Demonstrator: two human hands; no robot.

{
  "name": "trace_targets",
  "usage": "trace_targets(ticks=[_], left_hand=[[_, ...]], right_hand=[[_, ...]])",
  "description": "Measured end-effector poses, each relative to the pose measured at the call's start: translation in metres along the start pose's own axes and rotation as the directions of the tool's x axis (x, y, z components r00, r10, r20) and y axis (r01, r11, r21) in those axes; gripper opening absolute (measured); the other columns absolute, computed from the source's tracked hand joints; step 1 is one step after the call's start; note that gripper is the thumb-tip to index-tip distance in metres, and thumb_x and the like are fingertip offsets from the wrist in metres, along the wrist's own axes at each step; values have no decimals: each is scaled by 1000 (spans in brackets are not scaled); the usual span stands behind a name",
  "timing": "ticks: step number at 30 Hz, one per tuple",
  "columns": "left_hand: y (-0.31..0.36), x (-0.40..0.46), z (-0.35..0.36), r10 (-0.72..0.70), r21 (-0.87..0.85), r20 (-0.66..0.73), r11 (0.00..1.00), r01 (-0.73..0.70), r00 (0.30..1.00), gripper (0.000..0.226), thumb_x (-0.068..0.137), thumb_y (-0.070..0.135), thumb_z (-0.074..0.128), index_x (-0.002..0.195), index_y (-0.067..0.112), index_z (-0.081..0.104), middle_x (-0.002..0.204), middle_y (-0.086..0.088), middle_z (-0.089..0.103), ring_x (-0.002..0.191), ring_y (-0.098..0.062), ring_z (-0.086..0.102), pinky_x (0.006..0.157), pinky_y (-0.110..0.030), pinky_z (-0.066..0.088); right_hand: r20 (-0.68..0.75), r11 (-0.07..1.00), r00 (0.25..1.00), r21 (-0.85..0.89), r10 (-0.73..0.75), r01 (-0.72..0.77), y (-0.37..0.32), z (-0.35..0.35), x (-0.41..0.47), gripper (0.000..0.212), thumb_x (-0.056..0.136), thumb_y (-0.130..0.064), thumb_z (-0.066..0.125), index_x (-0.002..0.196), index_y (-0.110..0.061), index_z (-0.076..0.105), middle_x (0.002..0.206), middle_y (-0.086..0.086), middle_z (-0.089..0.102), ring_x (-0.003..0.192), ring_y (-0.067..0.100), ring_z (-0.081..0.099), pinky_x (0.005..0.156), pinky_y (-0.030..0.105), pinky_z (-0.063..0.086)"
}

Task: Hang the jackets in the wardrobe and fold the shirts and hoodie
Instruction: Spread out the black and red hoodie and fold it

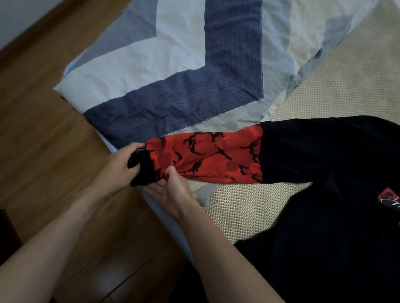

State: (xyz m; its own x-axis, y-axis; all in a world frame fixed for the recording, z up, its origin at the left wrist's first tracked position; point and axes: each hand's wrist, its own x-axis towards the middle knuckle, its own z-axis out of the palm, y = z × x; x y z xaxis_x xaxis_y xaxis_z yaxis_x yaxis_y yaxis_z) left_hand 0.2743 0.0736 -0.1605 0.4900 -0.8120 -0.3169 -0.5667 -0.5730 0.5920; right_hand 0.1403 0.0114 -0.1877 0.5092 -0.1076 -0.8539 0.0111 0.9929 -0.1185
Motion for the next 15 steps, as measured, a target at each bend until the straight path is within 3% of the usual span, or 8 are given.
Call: trace_targets(ticks=[2,3,5,6,7,9,12,15], left_hand=[[-7,7,-5,-12,188,60,982,0,998,51,81,-3,66,128,17,59,111,-1,64,105,-18,62,87,-32,47],[-7,9,-7,-55,229,167,973,15,984,61,78,0,68,135,16,54,119,-4,59,113,-24,57,92,-35,46],[-1,10,-8,-81,226,383,974,-8,920,74,74,10,67,144,17,45,128,-4,52,124,-24,49,102,-35,42],[1,11,-6,-46,208,397,977,-41,917,75,71,16,63,144,18,45,129,-5,53,124,-24,50,103,-36,43],[3,11,-4,-20,218,346,974,-60,938,72,70,18,60,141,19,48,126,-5,58,120,-25,55,99,-40,47],[8,7,-1,33,287,93,956,-59,995,53,76,8,61,128,15,54,111,-11,66,102,-33,63,85,-43,51],[12,8,-9,65,281,-251,960,9,966,34,84,-5,61,116,6,60,102,-21,70,91,-39,66,79,-45,48],[9,20,-28,87,234,-340,972,-6,936,25,93,-5,54,114,3,64,108,-22,71,92,-29,66,85,-33,45]], right_hand=[[8,1000,1000,1,-12,12,1,0,0,32,104,-17,37,114,-4,64,114,23,67,91,26,69,78,34,57],[8,1000,1000,8,-16,15,1,1,-1,29,103,-14,38,106,-5,65,108,20,67,85,24,67,77,34,57],[-8,999,1000,28,-19,19,-1,2,0,25,102,-9,40,97,-7,65,92,13,66,75,18,63,70,33,54],[-5,999,1000,41,-19,19,-2,2,0,23,102,-9,42,98,-6,64,87,10,66,73,17,62,68,32,53],[4,998,1000,52,-22,21,-4,3,0,21,102,-10,44,102,-6,64,86,9,66,72,16,63,68,32,54],[21,997,999,76,-36,34,-9,6,2,18,102,-11,46,103,-6,63,87,11,66,73,19,66,69,32,58],[27,992,999,124,-39,36,-11,10,2,17,104,-8,45,105,-2,60,89,16,66,85,29,69,73,34,61],[77,978,997,207,-27,11,-10,12,-3,20,105,-7,49,120,6,52,97,20,66,116,38,65,76,31,62]])
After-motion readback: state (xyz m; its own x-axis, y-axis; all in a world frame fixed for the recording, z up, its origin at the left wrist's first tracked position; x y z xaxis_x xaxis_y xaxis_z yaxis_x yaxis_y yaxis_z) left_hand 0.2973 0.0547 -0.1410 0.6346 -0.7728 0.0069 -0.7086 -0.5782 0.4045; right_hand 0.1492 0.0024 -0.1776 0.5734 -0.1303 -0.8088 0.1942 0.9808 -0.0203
